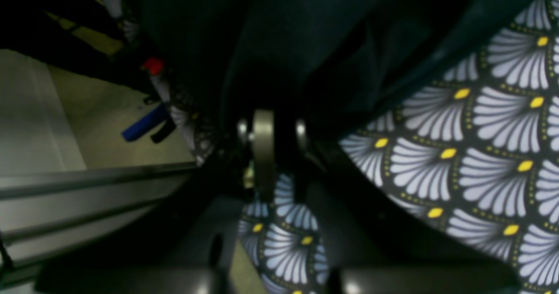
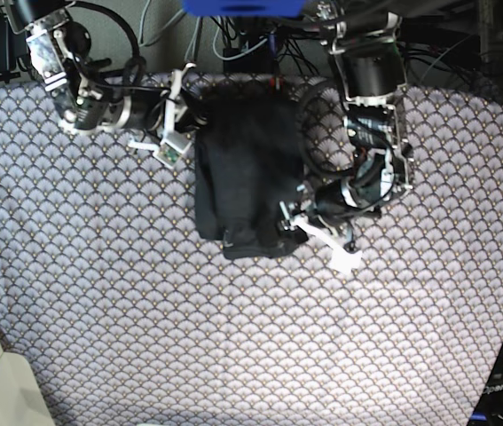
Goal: Fold the T-shirt properly
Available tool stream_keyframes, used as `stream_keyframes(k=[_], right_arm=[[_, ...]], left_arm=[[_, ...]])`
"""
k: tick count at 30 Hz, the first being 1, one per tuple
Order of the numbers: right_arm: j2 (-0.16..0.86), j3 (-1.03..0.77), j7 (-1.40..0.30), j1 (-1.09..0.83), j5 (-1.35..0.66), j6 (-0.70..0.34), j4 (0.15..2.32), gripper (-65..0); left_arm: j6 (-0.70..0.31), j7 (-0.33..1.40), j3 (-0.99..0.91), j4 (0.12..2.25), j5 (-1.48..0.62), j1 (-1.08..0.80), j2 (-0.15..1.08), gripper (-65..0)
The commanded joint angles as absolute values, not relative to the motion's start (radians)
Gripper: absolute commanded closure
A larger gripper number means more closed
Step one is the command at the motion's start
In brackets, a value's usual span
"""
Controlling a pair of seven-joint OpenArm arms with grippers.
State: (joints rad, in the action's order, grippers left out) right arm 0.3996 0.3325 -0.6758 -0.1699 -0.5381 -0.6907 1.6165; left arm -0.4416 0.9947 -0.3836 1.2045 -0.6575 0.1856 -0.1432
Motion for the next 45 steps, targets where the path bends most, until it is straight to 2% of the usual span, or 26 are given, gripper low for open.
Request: stream_keyframes(k=[1, 6, 14, 16, 18, 19, 24, 28, 30, 34, 39, 45], right_arm=[[0.423, 0.308, -0.653, -0.162, -0.553, -0.698, 1.635, -4.4], [0.473, 0.226, -0.651, -0.162, -0.555, -0.698, 1.635, -4.4], [0.529, 0.048, -0.654, -0.229, -0.553, -0.698, 1.652, -4.3], [0.539, -0.03, -0.662, -0.292, -0.553, -0.698, 1.69, -4.3], [0.541, -0.114, -0.662, -0.377, -0.553, -0.698, 1.75, -4.2], [0.538, -0.156, -0.662, -0.418, -0.553, -0.698, 1.778, -4.2], [0.492, -0.372, -0.662, -0.621, -0.553, -0.698, 1.906, -0.1], [0.449, -0.493, -0.651, -0.75, -0.547, -0.698, 1.916, 0.0], [0.42, -0.538, -0.648, -0.789, -0.503, -0.698, 1.899, 0.0], [0.3, -0.59, -0.587, -0.825, -0.34, -0.698, 1.844, 0.0], [0.147, -0.625, -0.429, -0.773, -0.088, -0.698, 1.62, 0.0], [0.09, -0.671, -0.151, -0.607, 0.193, -0.698, 1.148, 0.0]], left_arm=[[-0.453, 0.993, -0.387, 1.231, -0.684, 0.205, -0.139, -35.4], [-0.449, 0.997, -0.389, 1.372, -0.699, 0.151, -0.101, -35.3], [-0.447, 1.0, -0.389, 1.655, -0.862, -0.051, 0.097, -33.4], [-0.447, 1.02, -0.392, 1.747, -0.909, -0.159, 0.171, -23.1], [-0.447, 1.032, -0.407, 1.819, -0.934, -0.252, 0.232, -5.7], [-0.447, 1.032, -0.424, 1.85, -0.94, -0.292, 0.251, 0.0], [-0.449, 1.033, -0.518, 1.974, -0.944, -0.466, 0.291, 0.0], [-0.455, 1.033, -0.519, 1.994, -0.908, -0.562, 0.294, 0.0], [-0.458, 1.029, -0.49, 1.994, -0.834, -0.604, 0.294, 0.0], [-0.458, 1.023, -0.361, 1.992, -0.607, -0.67, 0.286, 0.0], [-0.455, 0.961, -0.176, 1.92, -0.275, -0.705, 0.228, 0.0], [-0.449, 0.8, -0.054, 1.609, 0.027, -0.679, 0.101, 0.0]])
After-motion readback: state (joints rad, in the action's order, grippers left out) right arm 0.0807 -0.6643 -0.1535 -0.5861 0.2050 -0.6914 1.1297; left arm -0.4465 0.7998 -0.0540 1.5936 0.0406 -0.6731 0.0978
